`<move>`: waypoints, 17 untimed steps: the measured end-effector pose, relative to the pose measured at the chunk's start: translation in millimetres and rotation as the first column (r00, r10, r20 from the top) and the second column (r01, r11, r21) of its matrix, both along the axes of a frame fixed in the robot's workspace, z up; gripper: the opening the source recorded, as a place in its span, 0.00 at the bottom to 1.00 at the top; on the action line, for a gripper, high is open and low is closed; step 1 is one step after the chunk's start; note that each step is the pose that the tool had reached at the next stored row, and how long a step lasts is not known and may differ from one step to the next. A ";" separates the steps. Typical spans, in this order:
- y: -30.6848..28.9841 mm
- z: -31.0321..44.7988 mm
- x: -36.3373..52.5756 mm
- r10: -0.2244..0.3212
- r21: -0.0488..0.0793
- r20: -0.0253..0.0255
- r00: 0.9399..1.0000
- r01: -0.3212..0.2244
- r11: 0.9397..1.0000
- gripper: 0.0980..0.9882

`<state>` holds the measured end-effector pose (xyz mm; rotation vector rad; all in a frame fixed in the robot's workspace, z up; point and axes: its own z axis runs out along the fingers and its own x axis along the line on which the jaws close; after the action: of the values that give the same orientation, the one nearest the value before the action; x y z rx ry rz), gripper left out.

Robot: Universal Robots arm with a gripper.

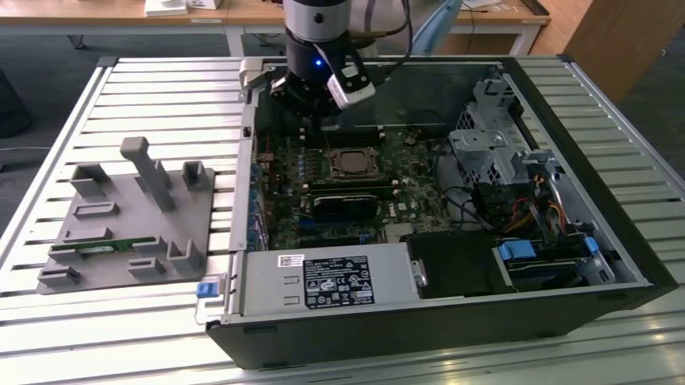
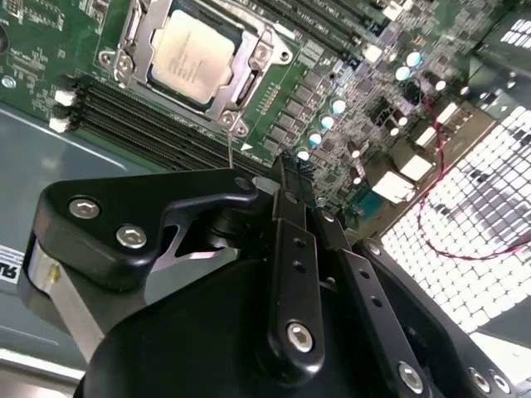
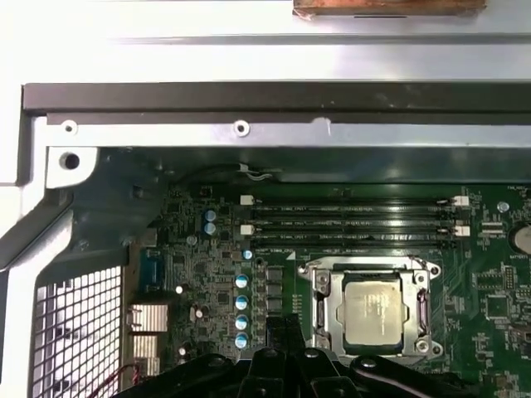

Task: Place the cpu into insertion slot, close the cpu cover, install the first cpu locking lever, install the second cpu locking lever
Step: 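Install the first cpu locking lever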

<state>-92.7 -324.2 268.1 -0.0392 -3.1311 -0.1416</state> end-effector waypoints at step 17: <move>21.5 -11.9 -3.0 0.000 0.000 0.000 1.000 0.000 1.000 0.01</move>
<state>-95.7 -302.6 256.3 -0.0392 -3.1311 -0.1414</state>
